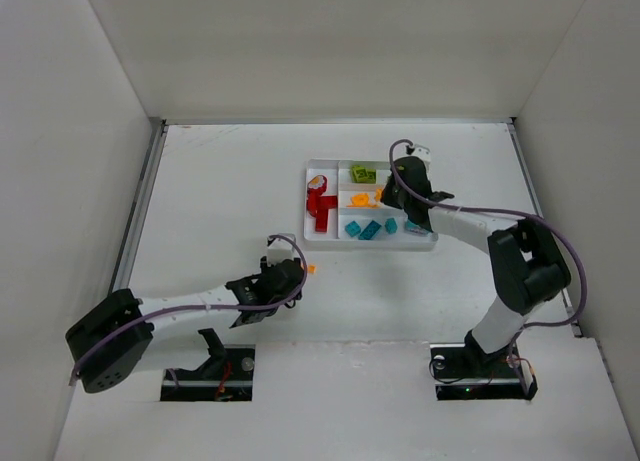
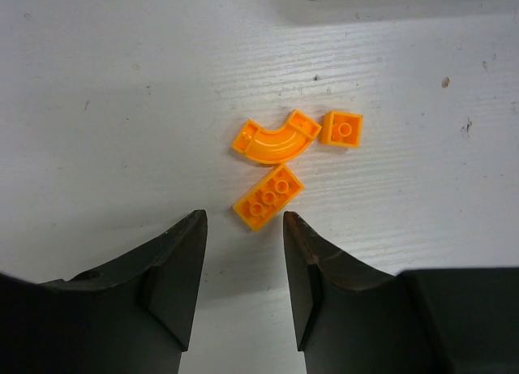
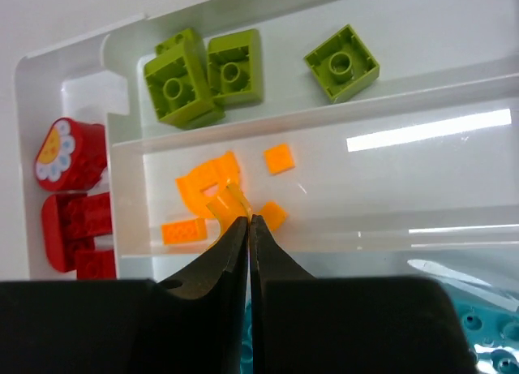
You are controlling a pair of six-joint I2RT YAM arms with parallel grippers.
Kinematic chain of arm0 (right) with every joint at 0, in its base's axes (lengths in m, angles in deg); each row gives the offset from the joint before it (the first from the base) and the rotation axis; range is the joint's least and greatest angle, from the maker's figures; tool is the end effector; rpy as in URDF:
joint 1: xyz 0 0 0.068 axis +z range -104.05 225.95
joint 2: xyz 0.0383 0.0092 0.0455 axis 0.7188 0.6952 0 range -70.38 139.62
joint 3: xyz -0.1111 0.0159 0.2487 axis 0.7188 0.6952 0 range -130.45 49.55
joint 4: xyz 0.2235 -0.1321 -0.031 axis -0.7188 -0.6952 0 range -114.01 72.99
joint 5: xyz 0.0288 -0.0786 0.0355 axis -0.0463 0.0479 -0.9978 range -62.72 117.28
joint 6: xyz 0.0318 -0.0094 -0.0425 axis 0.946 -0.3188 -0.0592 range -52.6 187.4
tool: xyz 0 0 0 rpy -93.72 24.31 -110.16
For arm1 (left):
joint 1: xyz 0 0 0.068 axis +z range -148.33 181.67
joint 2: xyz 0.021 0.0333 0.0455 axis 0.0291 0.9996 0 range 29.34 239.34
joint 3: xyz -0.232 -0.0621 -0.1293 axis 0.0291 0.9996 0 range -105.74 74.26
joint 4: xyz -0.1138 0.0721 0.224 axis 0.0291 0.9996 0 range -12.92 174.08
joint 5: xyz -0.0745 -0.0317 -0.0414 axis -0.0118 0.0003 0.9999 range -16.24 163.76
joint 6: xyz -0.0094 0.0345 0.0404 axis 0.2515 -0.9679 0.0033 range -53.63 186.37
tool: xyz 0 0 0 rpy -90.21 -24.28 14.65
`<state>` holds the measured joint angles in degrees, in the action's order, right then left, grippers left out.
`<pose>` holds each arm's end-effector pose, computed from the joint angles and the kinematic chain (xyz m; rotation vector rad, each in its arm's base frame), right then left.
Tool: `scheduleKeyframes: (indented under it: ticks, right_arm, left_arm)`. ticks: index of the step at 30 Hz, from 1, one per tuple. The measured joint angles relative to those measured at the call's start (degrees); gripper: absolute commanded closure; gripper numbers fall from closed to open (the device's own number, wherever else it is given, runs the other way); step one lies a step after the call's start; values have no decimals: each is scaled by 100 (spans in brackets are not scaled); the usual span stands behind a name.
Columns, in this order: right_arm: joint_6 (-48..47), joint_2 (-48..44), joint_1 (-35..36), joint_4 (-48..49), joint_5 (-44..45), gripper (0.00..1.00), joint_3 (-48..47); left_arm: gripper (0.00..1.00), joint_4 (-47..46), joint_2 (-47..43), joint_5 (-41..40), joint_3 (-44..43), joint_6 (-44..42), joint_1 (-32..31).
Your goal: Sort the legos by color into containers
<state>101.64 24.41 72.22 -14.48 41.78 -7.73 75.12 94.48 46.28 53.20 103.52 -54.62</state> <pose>0.3284 0.1521 0.2129 0.2949 2.1581 0.3313 0.1275 -0.1615 0.1548 0.1311 2.2261 -0.3447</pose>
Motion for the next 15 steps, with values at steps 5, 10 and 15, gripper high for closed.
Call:
scheduleKeyframes:
  ticks: [5, 10, 15]
  right_arm:
    - [-129, 428, -118, -4, 2, 79, -251]
    - [-188, 428, -118, 7, 11, 63, -267]
    - [-205, 74, -72, 68, 57, 61, -81]
  left_arm:
    - [61, -31, 48, -42, -7, -74, 7]
    - [62, -144, 168, -90, -9, -101, 11]
    - [63, -210, 267, -131, -35, -140, 4]
